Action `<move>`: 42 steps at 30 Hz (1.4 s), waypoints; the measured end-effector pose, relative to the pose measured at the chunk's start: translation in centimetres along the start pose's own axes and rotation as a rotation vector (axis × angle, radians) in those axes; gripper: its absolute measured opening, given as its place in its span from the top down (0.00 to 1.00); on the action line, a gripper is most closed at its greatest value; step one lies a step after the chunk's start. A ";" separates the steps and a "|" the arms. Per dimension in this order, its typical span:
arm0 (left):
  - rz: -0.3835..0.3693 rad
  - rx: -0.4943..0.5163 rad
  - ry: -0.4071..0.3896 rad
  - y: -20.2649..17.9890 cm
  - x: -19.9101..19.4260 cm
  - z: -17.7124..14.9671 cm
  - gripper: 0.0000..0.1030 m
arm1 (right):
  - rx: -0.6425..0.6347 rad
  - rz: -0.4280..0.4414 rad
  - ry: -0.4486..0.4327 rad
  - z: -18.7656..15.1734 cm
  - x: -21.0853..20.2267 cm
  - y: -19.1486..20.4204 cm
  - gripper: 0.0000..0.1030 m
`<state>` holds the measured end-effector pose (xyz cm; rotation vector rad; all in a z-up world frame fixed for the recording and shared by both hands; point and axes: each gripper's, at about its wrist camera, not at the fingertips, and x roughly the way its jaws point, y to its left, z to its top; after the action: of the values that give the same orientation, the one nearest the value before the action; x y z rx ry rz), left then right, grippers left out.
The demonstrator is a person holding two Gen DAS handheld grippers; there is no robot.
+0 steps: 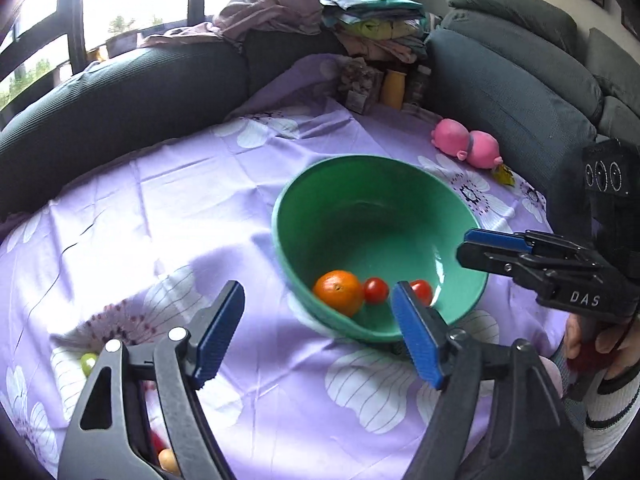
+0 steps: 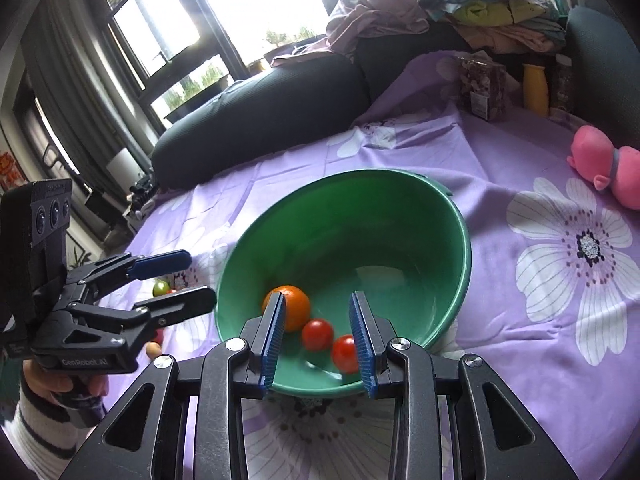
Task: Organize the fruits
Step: 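Grasp a small brown round fruit with the right gripper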
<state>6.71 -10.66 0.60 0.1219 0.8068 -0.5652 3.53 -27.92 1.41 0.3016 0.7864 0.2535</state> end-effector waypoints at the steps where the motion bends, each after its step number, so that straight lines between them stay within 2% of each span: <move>1: 0.020 -0.026 -0.008 1.0 -0.9 -0.6 0.25 | 0.000 0.000 0.000 0.0 0.0 0.0 0.67; 7: 0.202 -0.201 -0.035 7.2 -6.7 -6.0 0.25 | -0.045 0.065 0.001 -0.2 -0.5 2.1 0.67; 13: 0.274 -0.333 -0.025 10.7 -10.2 -11.0 0.25 | -0.133 0.145 0.062 -1.1 1.4 6.2 0.66; 17: 0.240 -0.376 -0.026 11.2 -10.9 -12.8 0.25 | -0.175 0.188 0.111 -1.9 2.8 8.5 0.66; 21: 0.181 -0.416 -0.033 11.8 -10.5 -13.6 0.27 | -0.280 0.248 0.231 -4.1 6.0 12.5 0.66; 26: 0.108 -0.392 -0.047 11.7 -9.9 -13.8 0.27 | -0.388 0.275 0.323 -6.2 8.9 16.3 0.66; 32: 0.084 -0.422 -0.072 13.3 -10.1 -14.0 0.27 | -0.488 0.275 0.368 -7.0 11.6 19.4 0.66; 38: 0.098 -0.429 -0.073 14.6 -10.2 -14.3 0.27 | -0.578 0.217 0.443 -7.3 15.8 22.3 0.66; 42: 0.102 -0.419 -0.055 15.1 -9.6 -14.2 0.27 | -0.603 0.215 0.466 -7.6 16.6 22.7 0.66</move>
<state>0.05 10.72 -4.01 -0.2351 0.8444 -0.2933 6.81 -0.01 -6.34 -0.2567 1.0921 0.7632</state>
